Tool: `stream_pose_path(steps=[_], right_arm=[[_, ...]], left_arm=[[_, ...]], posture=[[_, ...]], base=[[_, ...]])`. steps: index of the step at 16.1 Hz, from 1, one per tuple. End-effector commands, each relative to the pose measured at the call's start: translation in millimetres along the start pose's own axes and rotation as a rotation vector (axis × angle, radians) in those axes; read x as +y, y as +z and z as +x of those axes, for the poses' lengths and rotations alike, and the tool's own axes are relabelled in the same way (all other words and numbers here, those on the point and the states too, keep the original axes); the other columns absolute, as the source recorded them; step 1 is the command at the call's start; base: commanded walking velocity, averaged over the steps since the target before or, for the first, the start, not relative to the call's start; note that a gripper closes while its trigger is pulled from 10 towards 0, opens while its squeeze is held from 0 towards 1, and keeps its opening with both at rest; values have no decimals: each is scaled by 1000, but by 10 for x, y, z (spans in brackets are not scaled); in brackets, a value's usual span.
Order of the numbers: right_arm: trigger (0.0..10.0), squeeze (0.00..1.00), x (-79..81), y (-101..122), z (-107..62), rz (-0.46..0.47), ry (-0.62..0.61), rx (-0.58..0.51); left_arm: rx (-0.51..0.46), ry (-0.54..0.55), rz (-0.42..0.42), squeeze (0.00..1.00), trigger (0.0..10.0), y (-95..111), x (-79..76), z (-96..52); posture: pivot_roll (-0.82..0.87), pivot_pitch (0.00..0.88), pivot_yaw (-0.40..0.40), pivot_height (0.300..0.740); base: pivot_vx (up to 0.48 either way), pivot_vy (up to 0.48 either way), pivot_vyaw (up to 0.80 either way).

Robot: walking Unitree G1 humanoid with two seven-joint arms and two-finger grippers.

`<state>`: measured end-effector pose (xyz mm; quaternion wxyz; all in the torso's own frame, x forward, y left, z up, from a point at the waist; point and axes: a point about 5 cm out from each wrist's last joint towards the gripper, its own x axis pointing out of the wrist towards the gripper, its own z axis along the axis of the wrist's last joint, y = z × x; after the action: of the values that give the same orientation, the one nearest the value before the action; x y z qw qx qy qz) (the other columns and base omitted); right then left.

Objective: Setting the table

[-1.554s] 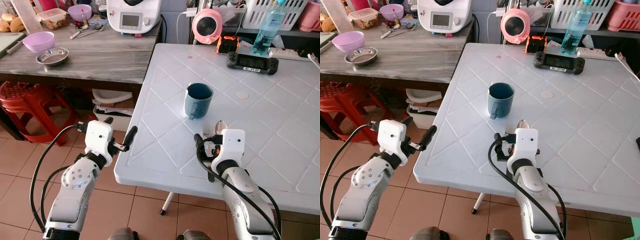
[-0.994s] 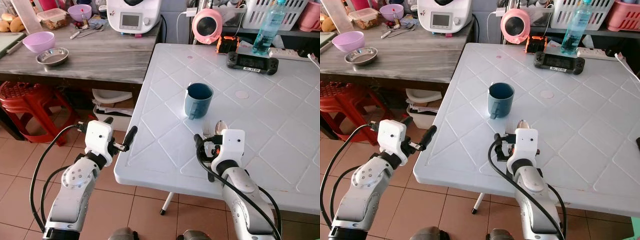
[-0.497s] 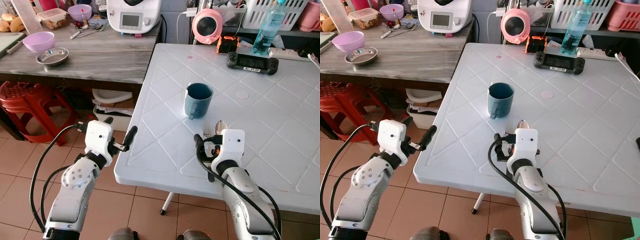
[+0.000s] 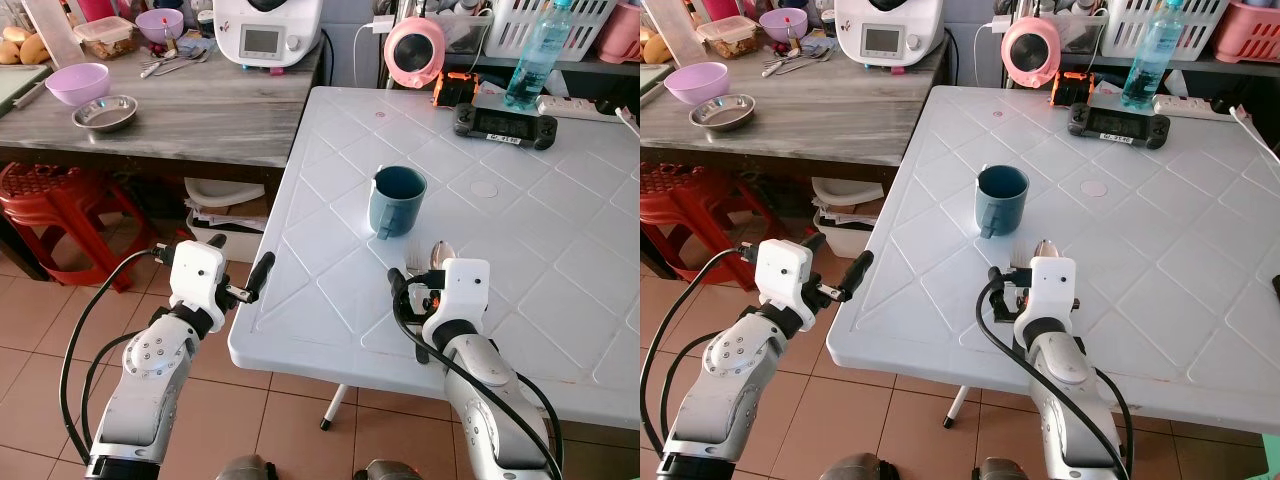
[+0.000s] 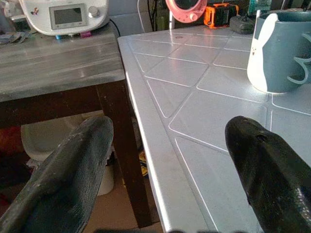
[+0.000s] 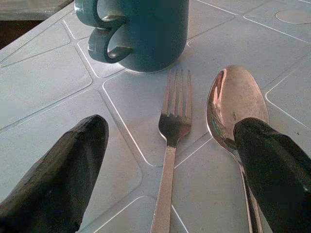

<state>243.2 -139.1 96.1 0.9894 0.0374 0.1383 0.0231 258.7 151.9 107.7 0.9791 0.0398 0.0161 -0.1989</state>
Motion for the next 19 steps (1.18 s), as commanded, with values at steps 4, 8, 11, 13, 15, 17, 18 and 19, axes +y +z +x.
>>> stream_pose_path(steps=[4,8,11,13,15,17,18,19], right_arm=[[10000,0,19,65,-5,7,9,-23],[10000,0,16,118,28,12,-4,-47],[10000,0,18,126,36,13,-3,-47],[10000,0,18,114,35,17,-4,-40],[10000,0,20,109,38,19,-2,-36],[10000,0,30,99,48,19,3,-24],[10000,0,32,97,51,18,5,-21],[10000,0,33,96,51,20,5,-19]], left_arm=[[-5,8,10,0,10000,24,20,19],[-17,13,-2,0,10000,41,-31,76],[-16,12,-1,0,10000,40,-34,85],[-15,11,1,0,10000,40,-34,88],[-16,12,0,0,10000,43,-37,90],[-14,11,-1,0,10000,39,-39,88],[-14,12,-1,0,10000,38,-39,88],[-13,13,-1,0,10000,37,-39,87]], posture=[[-52,0,39,740],[-52,0,40,740],[-53,0,41,740],[-53,0,41,740],[-53,0,40,740],[-52,0,39,740],[-51,0,40,740],[-50,0,39,740]], base=[[0,0,0],[0,0,0],[0,0,0],[0,0,0],[0,0,0],[0,0,0],[0,0,0],[0,0,0]])
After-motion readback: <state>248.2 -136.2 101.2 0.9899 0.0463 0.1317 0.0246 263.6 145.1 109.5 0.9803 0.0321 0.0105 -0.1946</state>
